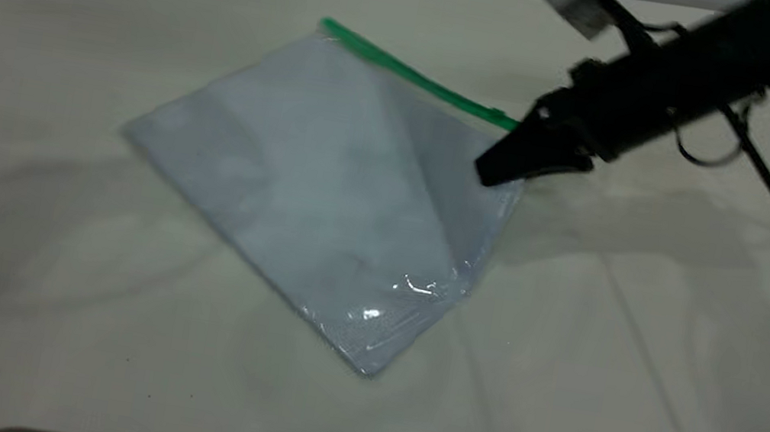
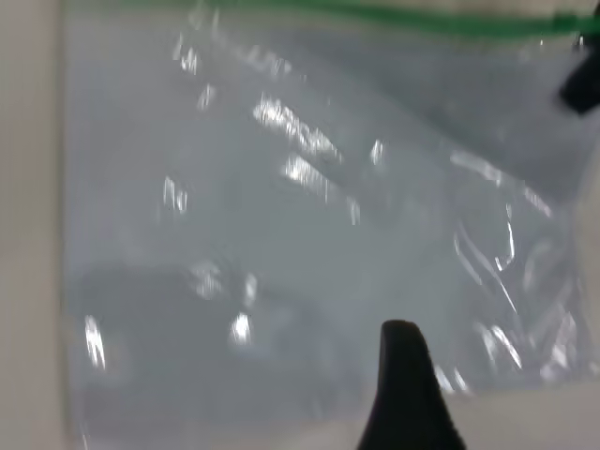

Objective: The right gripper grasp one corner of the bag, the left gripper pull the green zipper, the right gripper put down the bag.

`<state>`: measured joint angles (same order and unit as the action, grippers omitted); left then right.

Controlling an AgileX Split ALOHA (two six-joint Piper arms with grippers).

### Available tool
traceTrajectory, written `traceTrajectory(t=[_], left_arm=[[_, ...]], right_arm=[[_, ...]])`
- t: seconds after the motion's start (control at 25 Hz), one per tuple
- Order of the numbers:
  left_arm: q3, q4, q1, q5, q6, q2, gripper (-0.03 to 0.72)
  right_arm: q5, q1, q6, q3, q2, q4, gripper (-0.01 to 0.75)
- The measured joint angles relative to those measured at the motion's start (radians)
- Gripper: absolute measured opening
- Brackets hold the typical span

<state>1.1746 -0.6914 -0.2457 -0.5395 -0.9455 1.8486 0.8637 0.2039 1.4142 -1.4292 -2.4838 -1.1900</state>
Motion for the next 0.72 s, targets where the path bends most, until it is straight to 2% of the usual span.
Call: traceTrajectory(t=[0.24, 0.52, 0.72], left_arm=[[0.152, 0.000, -0.034, -0.010, -0.053, 0.145, 0.572], [0.273, 0.000, -0.103, -0.045, -0.165, 0.284, 0.572], [0.351, -0.045, -0.150, -0.050, -0.292, 0.360, 0.572]], right_arm=[[0.093, 0.029, -0.054, -0.138, 0.000, 0.138, 0.036], [0.225, 0.022, -0.091, -0.196, -0.002, 0.211, 0.036], [0.189, 0.023, -0.091, -0.197, -0.003, 0.216, 0.036]])
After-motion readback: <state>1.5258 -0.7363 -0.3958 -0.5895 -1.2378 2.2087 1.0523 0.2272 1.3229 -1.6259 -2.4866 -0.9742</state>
